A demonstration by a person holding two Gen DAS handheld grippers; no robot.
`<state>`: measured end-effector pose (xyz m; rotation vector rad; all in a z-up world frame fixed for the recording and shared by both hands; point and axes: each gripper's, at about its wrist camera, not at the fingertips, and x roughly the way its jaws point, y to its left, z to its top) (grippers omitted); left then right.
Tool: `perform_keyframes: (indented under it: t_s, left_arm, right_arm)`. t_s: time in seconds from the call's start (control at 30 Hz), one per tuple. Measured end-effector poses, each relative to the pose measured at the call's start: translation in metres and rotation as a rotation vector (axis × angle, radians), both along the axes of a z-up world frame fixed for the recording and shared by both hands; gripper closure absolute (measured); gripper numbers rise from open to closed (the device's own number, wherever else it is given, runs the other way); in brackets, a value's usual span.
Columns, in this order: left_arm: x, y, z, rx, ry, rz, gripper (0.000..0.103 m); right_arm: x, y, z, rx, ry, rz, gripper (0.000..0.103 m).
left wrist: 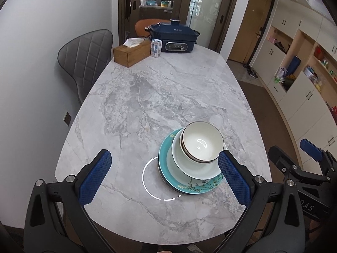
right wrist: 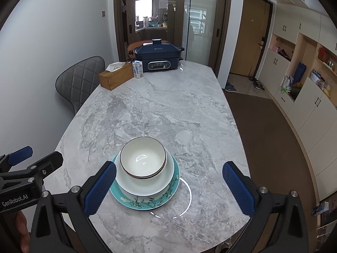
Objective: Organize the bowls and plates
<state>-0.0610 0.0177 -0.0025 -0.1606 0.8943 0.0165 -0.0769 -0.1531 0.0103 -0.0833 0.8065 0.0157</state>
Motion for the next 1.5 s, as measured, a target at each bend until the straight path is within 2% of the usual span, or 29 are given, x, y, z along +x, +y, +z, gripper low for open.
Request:
perform_keyframes:
  t_s: [0.23,0.33,0.43,0.67,1.03,1.5]
  left_arm:
    - [-0.001,-0.003,0.018,0.006,-0.028,-0.009,0.0]
    - [0.002,-0.007,0.021,0.056,-0.013,0.008,0.0]
    - [0.0,-0.008,0.027,0.07,-0.03,0.011,0.0]
    - [-0.001,-0.009,0.032,0.029,-0.031,-0.012,0.0]
    - [-0.001,-0.015,0.03,0.052,-0.023,-0.012,0.0]
    - [-0.003,-0.016,0.029,0.044,-0.017,-0.021,0.0]
  right_arm:
    - [-0.006,-0.002,0.019,-0.023,-0.032,-0.037,0.0]
    - [-0.007,-0.001,0.021,-0.027,-0.038,-0.043,0.0]
    - [-0.01,0.001,0.024,-0.027,-0.051,-0.04,0.0]
    - [-0.012,0.001,0.028,-0.025,-0.062,-0.05,0.0]
    - [-0.014,-0.001,0.029,-0.027,-0.058,-0.061,0.0]
    - [-0.015,-0.005,0.024,-0.022,-0.035,-0.074,0.0]
